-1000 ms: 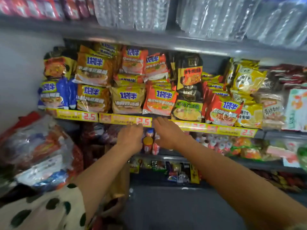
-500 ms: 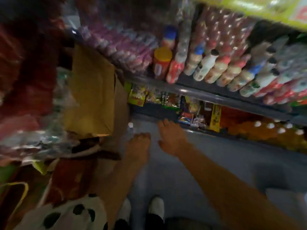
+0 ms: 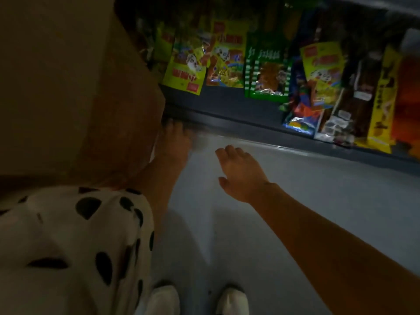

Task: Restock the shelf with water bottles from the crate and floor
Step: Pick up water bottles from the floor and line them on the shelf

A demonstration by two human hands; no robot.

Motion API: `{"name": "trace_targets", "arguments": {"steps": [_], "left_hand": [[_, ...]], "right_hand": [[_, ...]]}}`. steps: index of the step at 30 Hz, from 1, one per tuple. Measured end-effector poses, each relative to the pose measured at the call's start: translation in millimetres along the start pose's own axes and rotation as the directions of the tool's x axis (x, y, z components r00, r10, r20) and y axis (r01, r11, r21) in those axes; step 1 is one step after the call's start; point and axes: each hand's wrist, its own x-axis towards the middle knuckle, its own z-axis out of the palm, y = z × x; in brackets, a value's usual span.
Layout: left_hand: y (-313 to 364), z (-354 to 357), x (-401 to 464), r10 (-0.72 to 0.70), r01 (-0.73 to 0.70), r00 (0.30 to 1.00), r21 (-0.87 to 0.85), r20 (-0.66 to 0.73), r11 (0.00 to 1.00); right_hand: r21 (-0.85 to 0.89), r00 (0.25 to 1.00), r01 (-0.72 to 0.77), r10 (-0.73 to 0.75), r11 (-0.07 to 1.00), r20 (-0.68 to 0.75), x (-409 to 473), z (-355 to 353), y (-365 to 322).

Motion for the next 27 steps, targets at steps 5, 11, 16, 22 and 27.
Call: {"name": "trace_targets", "arguments": {"steps": [5,11,16,22,27], "left_hand": [[-1,18,26,-0.047,0.047,0.999,-0.015,0.001,0.999],[8,6,16,-0.001,0.0,0.999,-0.018,-0.054,1.0],[9,-36,-28,0.13,-0.126,0.991,-0.133,0.018,0.983],[-5,-178,-125,0.22,-0.227,0.974,-0.279,-0.056,0.933],[-53,-340,-230,0.319,-0.37,0.928,-0.393,-0.191,0.842]], "right_hand": [[0.012,1.0,0.013,-0.012,1.0,-0.028,30,26,8],[0.012,1.0,0.002,-0.002,1.0,-0.014,34,18,7],[-0.013,1.0,-0.007,0.007,1.0,0.013,-7,-42,4],[0.012,0.998,-0.064,0.064,0.998,0.023,-88,-171,-2],[0.051,0.999,-0.045,0.044,0.998,0.022,-168,-312,-16]]}}
